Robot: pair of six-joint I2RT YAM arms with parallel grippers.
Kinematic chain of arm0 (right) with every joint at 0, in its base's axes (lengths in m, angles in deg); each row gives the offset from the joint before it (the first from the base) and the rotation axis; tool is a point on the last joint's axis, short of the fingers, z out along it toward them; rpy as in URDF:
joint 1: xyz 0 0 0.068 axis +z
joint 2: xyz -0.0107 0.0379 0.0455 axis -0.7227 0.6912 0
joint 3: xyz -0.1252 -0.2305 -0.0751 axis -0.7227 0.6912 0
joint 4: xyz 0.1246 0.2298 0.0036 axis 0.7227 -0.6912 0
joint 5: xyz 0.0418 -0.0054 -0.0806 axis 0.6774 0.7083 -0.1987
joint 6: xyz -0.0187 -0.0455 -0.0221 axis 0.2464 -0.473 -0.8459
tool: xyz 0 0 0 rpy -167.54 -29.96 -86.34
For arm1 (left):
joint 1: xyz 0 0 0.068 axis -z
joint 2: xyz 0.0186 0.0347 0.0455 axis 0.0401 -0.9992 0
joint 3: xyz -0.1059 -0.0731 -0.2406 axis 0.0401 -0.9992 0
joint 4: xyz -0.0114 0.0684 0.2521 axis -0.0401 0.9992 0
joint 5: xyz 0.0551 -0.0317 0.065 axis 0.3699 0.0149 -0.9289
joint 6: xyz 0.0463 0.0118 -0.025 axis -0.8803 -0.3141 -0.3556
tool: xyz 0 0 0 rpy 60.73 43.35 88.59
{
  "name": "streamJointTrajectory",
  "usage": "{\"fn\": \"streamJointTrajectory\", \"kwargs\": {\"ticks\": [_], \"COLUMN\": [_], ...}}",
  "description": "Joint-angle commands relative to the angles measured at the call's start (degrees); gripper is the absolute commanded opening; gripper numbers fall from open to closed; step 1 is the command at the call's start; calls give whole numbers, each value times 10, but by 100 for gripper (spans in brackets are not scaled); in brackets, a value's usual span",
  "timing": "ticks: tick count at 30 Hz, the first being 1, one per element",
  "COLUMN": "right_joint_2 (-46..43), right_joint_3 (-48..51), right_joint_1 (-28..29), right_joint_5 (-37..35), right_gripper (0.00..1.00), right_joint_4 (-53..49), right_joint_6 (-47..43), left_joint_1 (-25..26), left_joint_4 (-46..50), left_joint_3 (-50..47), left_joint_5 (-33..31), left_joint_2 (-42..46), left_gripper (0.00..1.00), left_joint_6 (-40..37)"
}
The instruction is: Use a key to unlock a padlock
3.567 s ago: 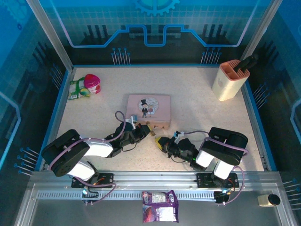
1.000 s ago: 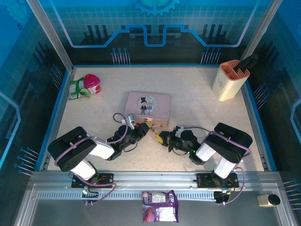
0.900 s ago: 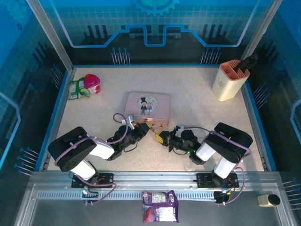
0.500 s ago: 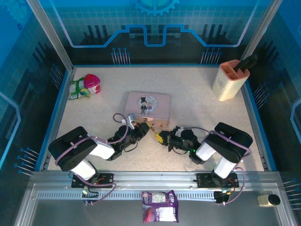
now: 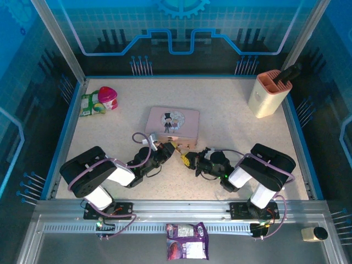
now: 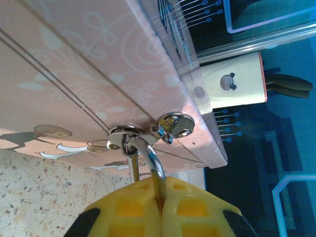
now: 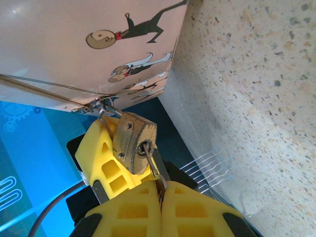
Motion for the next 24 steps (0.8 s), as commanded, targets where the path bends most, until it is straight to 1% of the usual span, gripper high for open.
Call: {"fn": "streamJointTrajectory", "kwargs": {"ticks": [1, 3, 7, 11, 12, 14, 15, 18, 22, 24], "right_joint_2": [-13, -11, 4, 24, 28, 33, 32, 29, 33, 41], "right_joint_3": [-28, -9, 12, 21, 19, 12, 10, 4, 4, 5], "right_joint_1": [-8, -8, -7, -5, -4, -2, 0, 1, 5, 7], "right_joint_5": [-46, -56, -46, -37, -32, -24, -23, -21, -21, -19], "right_gripper": [0, 0, 0, 0, 0, 0, 0, 0, 0, 0], "right_joint_4": [59, 58, 59, 58, 58, 59, 59, 58, 59, 58], "right_joint_6": [-15, -22, -38, -56, -60, -67, -73, -83, -92, -95], "left_joint_1": [35, 36, 35, 36, 36, 36, 36, 35, 36, 35], "left_joint_4": [-48, -10, 86, 189, 200, 222, 228, 230, 241, 254], "left_joint_3": [-2, -2, 2, 22, 25, 30, 30, 29, 27, 28], "left_joint_5": [83, 77, 57, 44, 42, 38, 36, 36, 29, 27], "left_joint_2": [10, 23, 61, 100, 105, 111, 112, 107, 105, 109], "left_gripper": [0, 0, 0, 6, 7, 14, 15, 17, 24, 26], "left_joint_6": [6, 1, -17, -44, -47, -49, -48, -42, -37, -38]}}
